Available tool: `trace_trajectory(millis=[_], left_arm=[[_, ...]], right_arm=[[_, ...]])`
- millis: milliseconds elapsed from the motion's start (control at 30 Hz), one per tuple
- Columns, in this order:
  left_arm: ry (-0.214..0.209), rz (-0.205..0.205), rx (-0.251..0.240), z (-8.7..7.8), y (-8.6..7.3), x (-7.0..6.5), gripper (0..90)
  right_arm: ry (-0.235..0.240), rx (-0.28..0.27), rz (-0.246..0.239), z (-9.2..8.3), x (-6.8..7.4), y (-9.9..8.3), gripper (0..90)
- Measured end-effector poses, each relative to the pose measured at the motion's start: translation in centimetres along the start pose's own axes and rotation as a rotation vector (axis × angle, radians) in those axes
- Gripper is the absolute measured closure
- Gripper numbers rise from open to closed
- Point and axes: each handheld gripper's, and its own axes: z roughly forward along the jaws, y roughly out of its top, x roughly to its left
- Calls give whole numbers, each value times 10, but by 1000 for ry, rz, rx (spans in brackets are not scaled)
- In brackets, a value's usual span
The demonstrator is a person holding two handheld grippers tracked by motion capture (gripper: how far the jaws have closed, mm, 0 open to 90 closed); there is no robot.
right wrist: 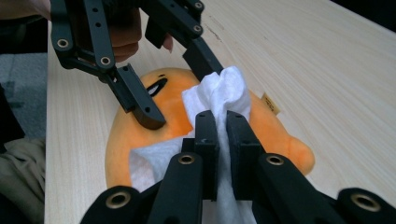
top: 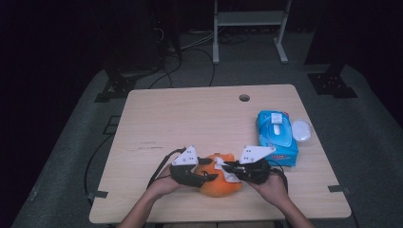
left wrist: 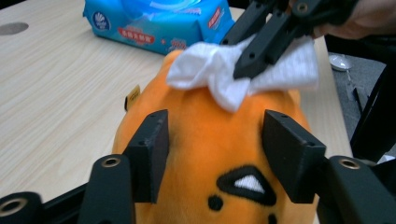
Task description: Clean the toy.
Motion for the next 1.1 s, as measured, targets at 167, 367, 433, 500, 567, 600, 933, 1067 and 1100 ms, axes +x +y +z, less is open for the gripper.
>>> trace_trajectory(millis=[167,367,433,500,567,600,933,1067,1100], left_arm=[[9,-17,2,-2,-4,4,435],[8,-37,2,-3,-7,8,435],[14,-41,0,-3,-8,9,435],[14,-44,-3,-3,-9,9,435],[13,-46,-5,-3,-9,10,435],[9,-47,-3,-4,-10,9,435],[1,-46,-5,-3,-10,9,435],[-8,-45,-7,0,-10,8,435],[-9,-42,-8,2,-10,7,435]], right_arm=[[-10,1,43,-2,-15,-8,834],[-35,-1,104,-8,-28,-17,834],[-14,-21,85,-9,-21,-11,834],[3,-33,83,-9,-17,-9,833],[30,-39,44,-6,-7,-3,833],[22,-14,11,-2,-1,-2,834],[-57,38,124,-7,-35,-26,834],[-44,3,135,-10,-33,-22,834],[-26,-23,136,-11,-30,-18,834]])
